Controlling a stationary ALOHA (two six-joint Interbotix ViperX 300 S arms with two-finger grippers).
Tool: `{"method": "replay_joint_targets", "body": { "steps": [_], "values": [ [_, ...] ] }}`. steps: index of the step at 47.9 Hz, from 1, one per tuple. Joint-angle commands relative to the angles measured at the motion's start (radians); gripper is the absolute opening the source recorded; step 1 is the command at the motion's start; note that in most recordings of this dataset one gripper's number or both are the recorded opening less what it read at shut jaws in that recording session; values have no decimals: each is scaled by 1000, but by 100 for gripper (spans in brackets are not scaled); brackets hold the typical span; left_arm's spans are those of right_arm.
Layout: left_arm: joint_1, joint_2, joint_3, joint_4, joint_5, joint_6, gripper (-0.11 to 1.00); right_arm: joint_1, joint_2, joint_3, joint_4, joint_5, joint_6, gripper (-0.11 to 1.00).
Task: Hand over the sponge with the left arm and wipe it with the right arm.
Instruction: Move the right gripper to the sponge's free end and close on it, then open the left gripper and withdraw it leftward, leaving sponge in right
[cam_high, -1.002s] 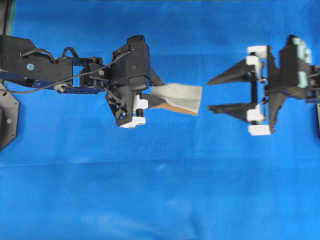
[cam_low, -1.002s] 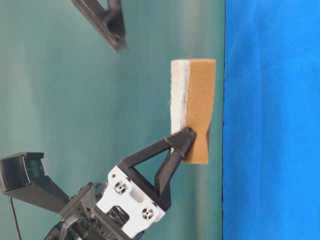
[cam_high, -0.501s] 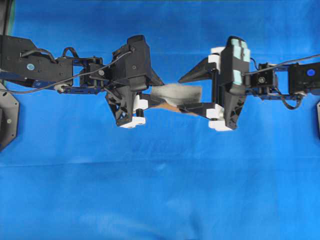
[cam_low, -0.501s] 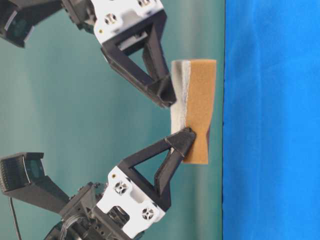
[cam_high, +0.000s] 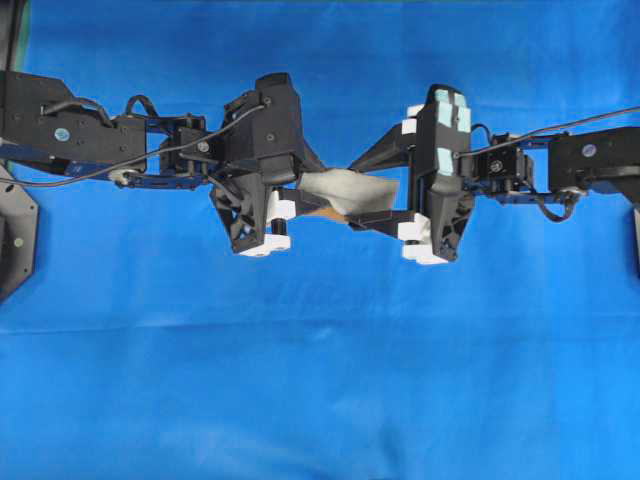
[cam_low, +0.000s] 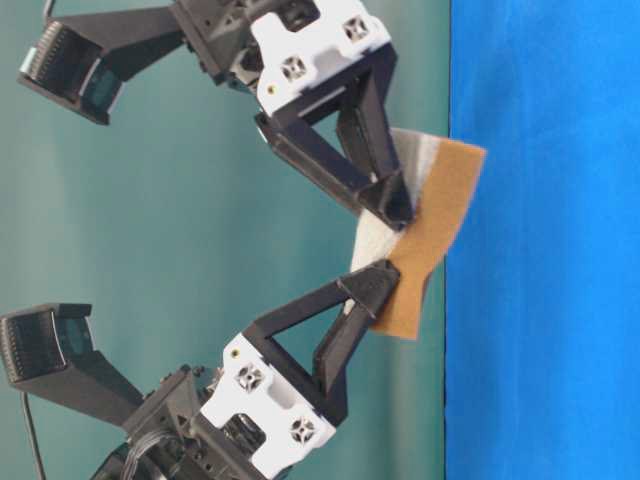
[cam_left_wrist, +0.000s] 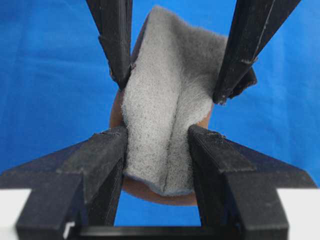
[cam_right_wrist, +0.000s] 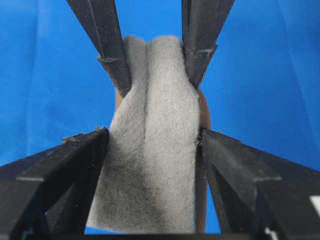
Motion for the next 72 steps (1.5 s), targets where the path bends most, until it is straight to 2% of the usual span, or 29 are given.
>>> {"method": "replay_joint_targets", "body": {
  "steps": [1, 13, 17, 21, 28, 30, 45, 47, 52, 56, 66, 72],
  "values": [
    [-3, -20, -14, -3, -6, 0, 35, -2, 0, -23, 3, 5, -2, 72],
    [-3, -21, -15, -3, -11, 3, 35, -2, 3, -26, 2, 14, -3, 72],
    [-3, -21, -14, -3, -14, 3, 35, -2, 3, -28, -2, 23, -9, 68],
    [-3, -21, -14, -3, -18, 3, 35, -2, 2, -28, -5, 32, -12, 56],
    [-3, -25, -11, -2, -29, 6, 23, -2, 2, -32, -9, 64, -15, 21],
    [-3, -23, -11, -2, -29, 6, 23, -2, 2, -35, -9, 74, -15, 17],
    [-5, -49, 6, 2, -34, 11, 23, -2, -15, -40, -14, 114, -15, 17],
    [-5, -63, 12, 2, -35, 11, 29, -2, -25, -37, -14, 120, -15, 17],
    [-11, -117, 51, 3, -54, 25, 53, -2, -49, -32, -12, 137, -15, 17],
    [-26, -178, 101, 2, -94, 38, 64, -2, -69, -25, -12, 144, -15, 17],
    [-60, -353, 253, 2, -219, 41, 68, -2, -101, -3, -12, 146, -15, 17],
    [-61, -476, 339, 2, -238, 28, 68, 0, -110, 5, -14, 146, -15, 17]
  ]
}}
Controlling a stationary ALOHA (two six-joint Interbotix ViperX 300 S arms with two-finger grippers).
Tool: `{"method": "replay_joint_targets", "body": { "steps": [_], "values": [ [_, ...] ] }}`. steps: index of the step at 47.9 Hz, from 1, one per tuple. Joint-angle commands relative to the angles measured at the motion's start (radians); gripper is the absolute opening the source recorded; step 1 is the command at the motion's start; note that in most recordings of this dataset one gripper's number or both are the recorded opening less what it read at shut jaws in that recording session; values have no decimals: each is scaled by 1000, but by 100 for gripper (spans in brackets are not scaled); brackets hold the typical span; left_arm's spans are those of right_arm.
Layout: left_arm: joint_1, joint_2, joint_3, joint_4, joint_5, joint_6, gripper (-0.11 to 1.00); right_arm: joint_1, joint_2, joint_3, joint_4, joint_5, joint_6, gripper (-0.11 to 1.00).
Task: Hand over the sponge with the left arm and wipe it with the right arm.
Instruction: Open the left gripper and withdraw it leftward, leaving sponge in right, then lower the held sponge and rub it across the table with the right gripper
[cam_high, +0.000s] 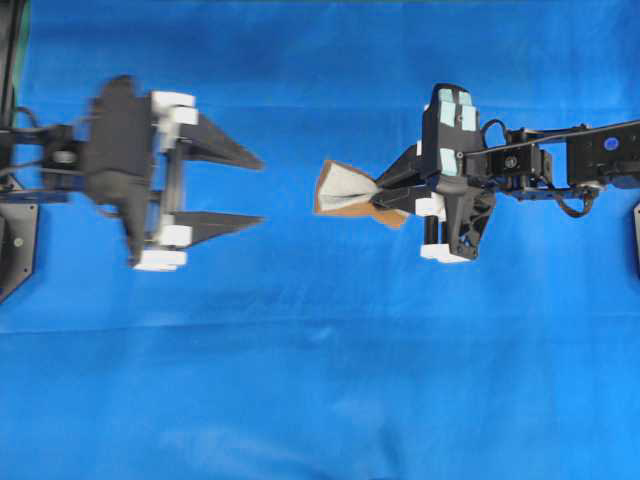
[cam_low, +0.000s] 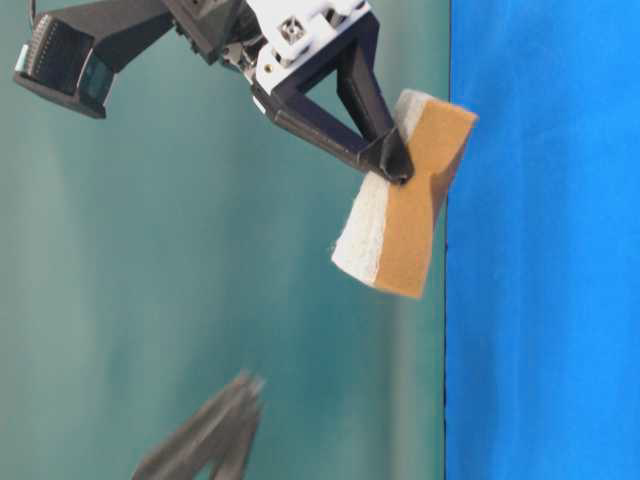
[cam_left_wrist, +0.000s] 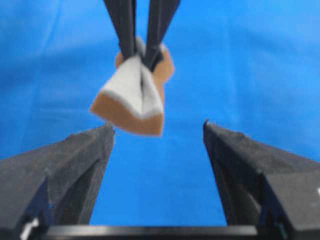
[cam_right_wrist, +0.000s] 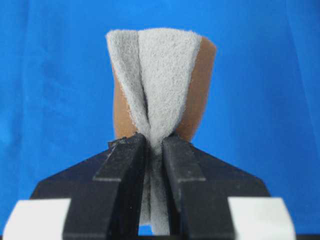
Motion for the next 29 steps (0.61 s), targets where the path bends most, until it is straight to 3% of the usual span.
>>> {"method": "replay_joint_targets", "body": {
  "steps": [1, 12, 29],
  "values": [
    [-3, -92, 37, 2, -17, -6, 68, 2, -31, -8, -2, -3, -2, 17],
    [-5, -198, 104, 0, -15, -6, 68, 6, -31, -8, 0, 5, 0, 17],
    [-5, -186, 112, 0, -15, 5, 68, 6, 41, -31, 0, 2, 0, 17]
  ]
}}
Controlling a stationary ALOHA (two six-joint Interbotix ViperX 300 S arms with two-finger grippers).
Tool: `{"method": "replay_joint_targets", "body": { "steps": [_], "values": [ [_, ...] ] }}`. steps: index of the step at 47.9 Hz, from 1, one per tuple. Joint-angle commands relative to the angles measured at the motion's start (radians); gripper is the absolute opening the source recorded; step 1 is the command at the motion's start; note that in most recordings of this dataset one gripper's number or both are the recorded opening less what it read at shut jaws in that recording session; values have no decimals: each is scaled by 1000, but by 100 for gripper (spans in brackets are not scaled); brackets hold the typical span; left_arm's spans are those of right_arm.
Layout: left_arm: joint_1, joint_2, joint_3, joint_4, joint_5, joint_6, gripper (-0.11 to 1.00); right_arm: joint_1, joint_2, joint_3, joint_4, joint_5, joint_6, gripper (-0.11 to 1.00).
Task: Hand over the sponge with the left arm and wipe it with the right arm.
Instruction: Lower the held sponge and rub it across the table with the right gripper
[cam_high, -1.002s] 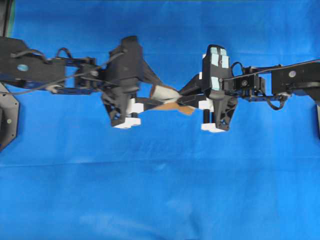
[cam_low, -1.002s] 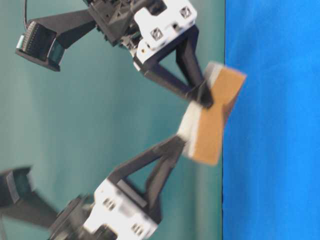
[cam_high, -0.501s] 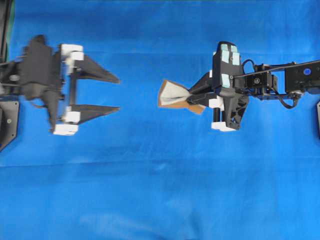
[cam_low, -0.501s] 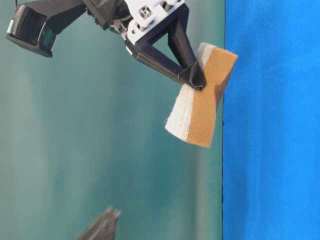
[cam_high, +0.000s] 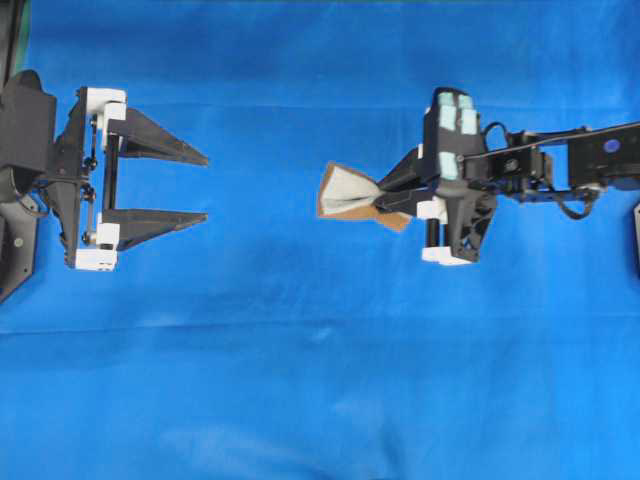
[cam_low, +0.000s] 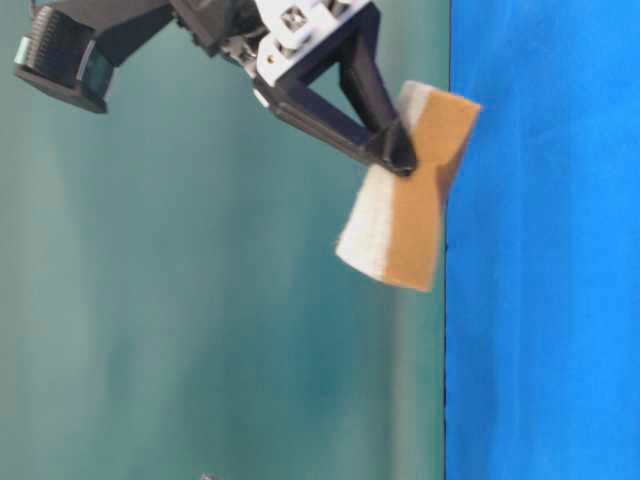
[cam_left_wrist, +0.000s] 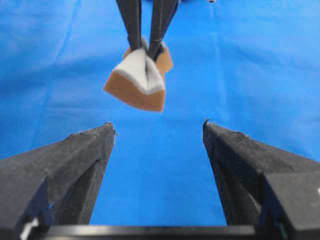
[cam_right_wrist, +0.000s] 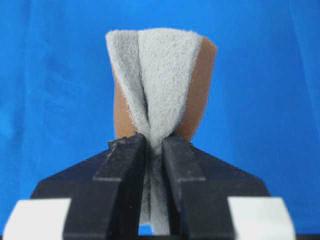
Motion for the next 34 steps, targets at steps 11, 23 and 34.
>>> {"method": "replay_joint_targets", "body": {
  "steps": [11, 23, 34],
  "values": [
    [-3, 0, -9, 0, -8, 0, 68, 2, 158, -58, 0, -17, 2, 17],
    [-2, 0, -8, 0, -6, 0, 68, 9, 305, -89, 3, -52, 8, 17],
    [-3, 0, -8, 0, -8, 0, 68, 14, 341, -92, 3, -57, 9, 17]
  ]
}}
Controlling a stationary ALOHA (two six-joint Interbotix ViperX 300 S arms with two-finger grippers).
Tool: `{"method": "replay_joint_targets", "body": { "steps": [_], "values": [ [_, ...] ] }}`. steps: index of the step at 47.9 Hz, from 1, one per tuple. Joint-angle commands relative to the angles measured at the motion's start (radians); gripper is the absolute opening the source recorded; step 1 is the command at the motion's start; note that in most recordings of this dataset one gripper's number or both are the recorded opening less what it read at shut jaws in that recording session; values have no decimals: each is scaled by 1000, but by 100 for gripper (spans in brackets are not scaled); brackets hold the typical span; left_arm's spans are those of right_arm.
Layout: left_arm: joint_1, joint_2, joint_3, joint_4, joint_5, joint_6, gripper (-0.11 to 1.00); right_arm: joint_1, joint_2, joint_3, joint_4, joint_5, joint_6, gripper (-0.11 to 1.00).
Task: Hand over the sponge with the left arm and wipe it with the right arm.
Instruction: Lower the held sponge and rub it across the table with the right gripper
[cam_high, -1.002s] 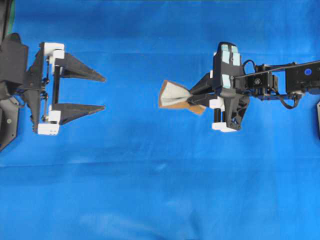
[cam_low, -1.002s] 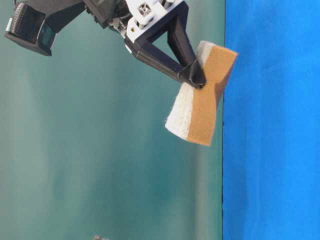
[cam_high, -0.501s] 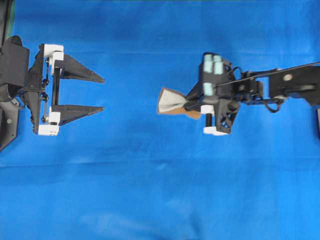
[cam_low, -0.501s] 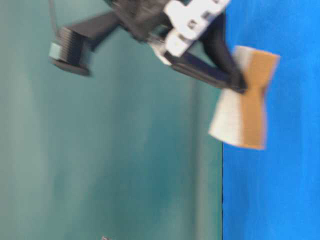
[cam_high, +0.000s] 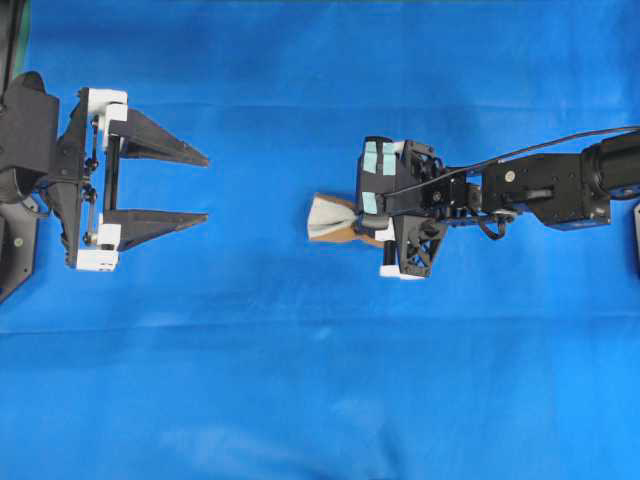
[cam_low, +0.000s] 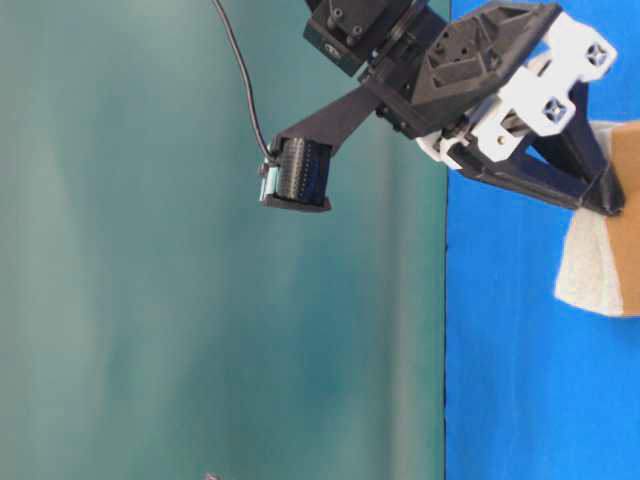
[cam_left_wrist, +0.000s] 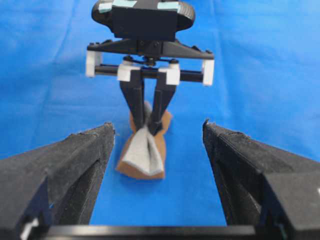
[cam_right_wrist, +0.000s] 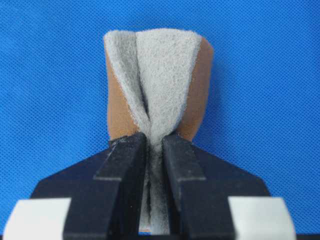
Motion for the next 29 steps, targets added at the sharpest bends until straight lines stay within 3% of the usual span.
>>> {"method": "replay_joint_targets", "body": {
  "steps": [1, 13, 29],
  "values": [
    [-2, -3, -9, 0, -8, 2, 68, 2, 0, -12, 0, -6, -2, 17],
    [-3, -3, -9, 0, -6, 2, 68, -106, -15, 5, -11, -6, -14, 17],
    [-3, -3, -8, 0, -8, 0, 68, -276, -23, -6, -109, -9, -17, 17]
  ]
}}
